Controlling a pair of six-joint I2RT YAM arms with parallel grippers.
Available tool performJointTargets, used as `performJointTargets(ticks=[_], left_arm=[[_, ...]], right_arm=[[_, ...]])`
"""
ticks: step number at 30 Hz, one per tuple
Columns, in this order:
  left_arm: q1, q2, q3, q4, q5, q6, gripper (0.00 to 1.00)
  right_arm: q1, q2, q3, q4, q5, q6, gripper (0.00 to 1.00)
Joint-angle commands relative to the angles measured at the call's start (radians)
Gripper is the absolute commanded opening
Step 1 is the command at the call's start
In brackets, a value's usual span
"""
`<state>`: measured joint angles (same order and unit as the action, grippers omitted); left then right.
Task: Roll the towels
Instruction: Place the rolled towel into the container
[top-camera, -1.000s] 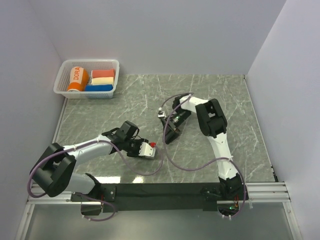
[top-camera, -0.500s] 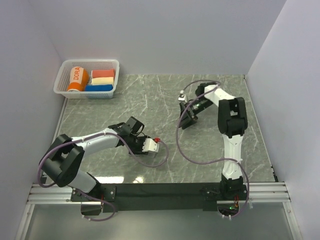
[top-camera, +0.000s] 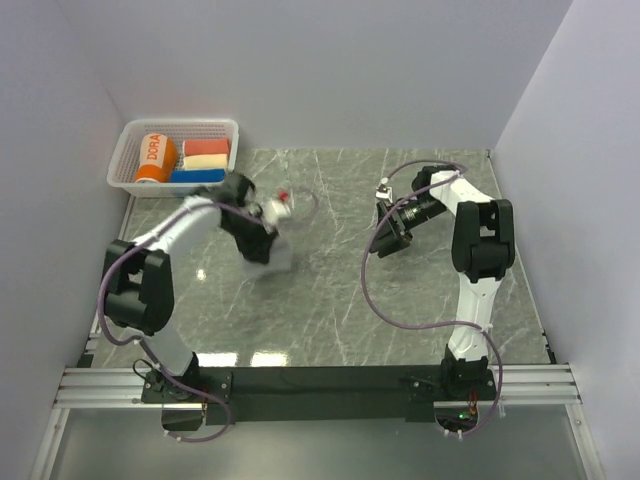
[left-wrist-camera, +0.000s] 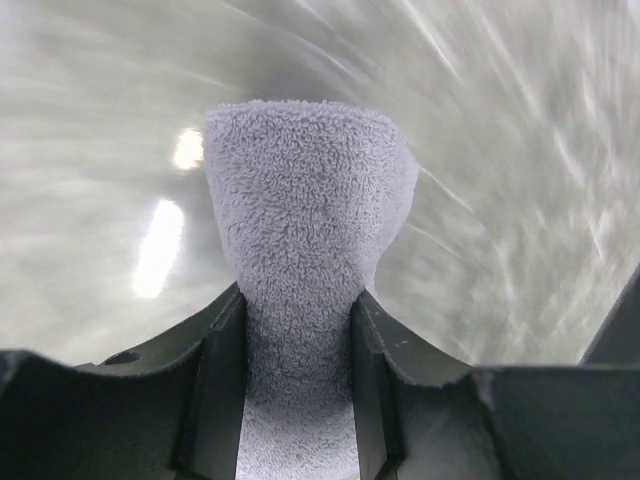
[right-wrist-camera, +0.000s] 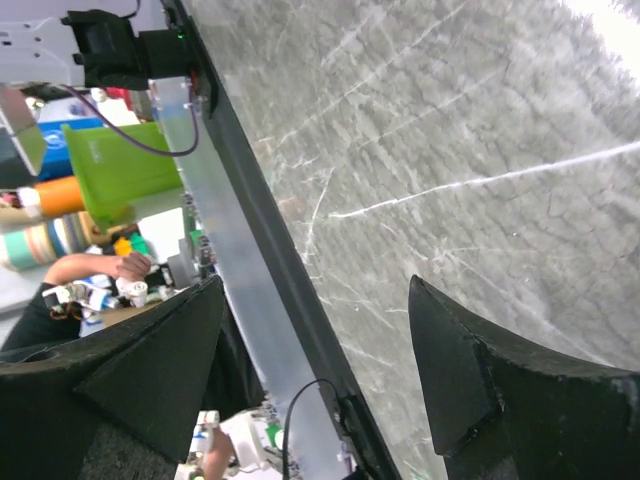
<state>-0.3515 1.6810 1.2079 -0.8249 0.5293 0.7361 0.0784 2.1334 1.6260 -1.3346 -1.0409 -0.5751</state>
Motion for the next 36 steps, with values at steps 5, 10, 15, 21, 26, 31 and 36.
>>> performJointTargets(ticks=[5, 10, 15, 21, 26, 31, 36], left_arm=[[0.282, 0.069, 0.473, -0.149, 0.201, -0.278, 0.01], [0.465, 0.138, 0.662, 0.072, 0.195, -0.539, 0.0], [0.529, 0.198, 0.725, 0.272, -0.036, -0.696, 0.0], [0.595, 0.364, 0.879, 0.325, -0.054, -0.712, 0.0], [0.597, 0.456, 0.89, 0.411, -0.095, -0.783, 0.0], [0.573, 0.519, 0.918, 0.457, -0.143, -0.863, 0.0], [0.528, 0.516, 0.839, 0.529, -0.176, -0.885, 0.0]], right_arm=[[-0.031, -0.061, -0.038, 0.008, -0.071, -0.003, 0.82], [-0.031, -0.053, -0.046, 0.011, -0.09, -0.008, 0.84], [-0.032, -0.056, -0.09, 0.055, -0.094, 0.011, 0.85], [-0.034, -0.04, -0.121, 0.071, -0.105, 0.003, 0.85], [-0.034, -0.024, -0.124, 0.077, -0.108, 0.006, 0.86], [-0.035, -0.006, -0.127, 0.083, -0.113, 0.006, 0.87], [-0.035, 0.007, -0.13, 0.083, -0.117, 0.006, 0.87]])
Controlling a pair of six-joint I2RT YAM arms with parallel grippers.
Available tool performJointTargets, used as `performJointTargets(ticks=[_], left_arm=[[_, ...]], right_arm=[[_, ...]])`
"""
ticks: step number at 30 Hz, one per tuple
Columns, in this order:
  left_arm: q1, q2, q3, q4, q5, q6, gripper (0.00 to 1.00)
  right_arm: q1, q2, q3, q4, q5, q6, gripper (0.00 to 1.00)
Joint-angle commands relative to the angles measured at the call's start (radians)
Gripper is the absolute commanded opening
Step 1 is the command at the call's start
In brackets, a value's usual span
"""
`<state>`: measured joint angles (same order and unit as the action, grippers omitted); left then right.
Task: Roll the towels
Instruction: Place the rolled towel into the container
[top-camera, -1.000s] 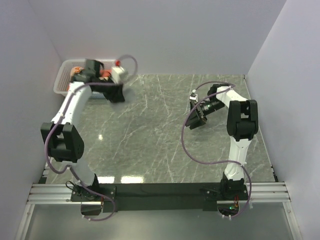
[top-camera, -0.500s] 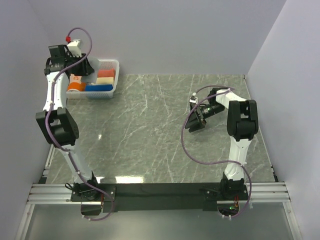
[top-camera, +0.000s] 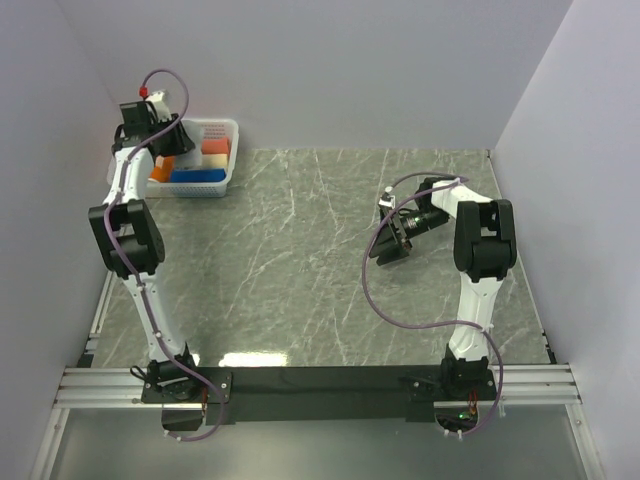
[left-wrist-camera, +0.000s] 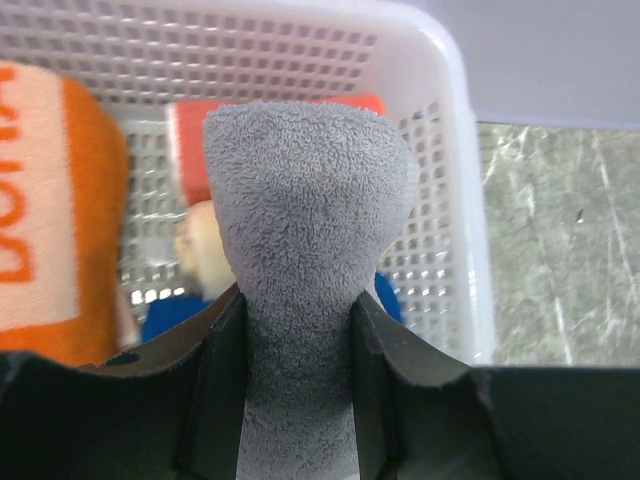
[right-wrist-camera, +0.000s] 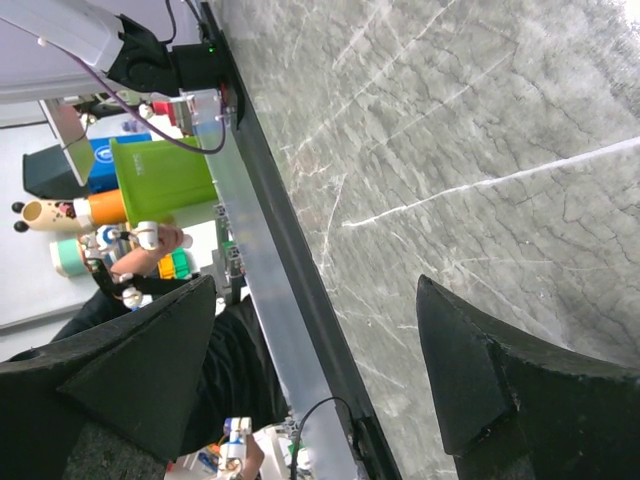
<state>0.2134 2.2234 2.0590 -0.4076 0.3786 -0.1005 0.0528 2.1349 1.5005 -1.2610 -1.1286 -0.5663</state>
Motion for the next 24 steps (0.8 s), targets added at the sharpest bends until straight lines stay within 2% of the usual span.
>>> performJointTargets(ticks=[1, 12, 15, 20, 23, 24], left_arm=[[-0.052, -0.022, -0.016, 0.115, -0.03, -0.05, 0.0], [-0.097, 0.076, 0.03, 0.104, -0.047, -0.094, 0.0], [-0.114, 0.099, 0.035, 0.09, -0.056, -0.079, 0.07], [-0.128, 0.134, 0.033, 0.069, -0.076, -0.068, 0.13], [-0.138, 0.147, 0.024, 0.066, -0.083, -0.062, 0.21], [-0.141, 0.147, 0.023, 0.066, -0.083, -0.064, 0.27]], right_arm=[[-0.011, 0.01, -0.005, 0.009, -0.03, -0.003, 0.88], [-0.011, 0.011, -0.008, -0.001, -0.04, -0.012, 0.89], [-0.011, 0.019, -0.002, -0.008, -0.043, -0.014, 0.89], [-0.01, 0.026, 0.004, -0.017, -0.043, -0.02, 0.9], [-0.01, 0.026, 0.003, -0.02, -0.043, -0.023, 0.9], [-0.01, 0.026, 0.001, -0.02, -0.042, -0.023, 0.9]])
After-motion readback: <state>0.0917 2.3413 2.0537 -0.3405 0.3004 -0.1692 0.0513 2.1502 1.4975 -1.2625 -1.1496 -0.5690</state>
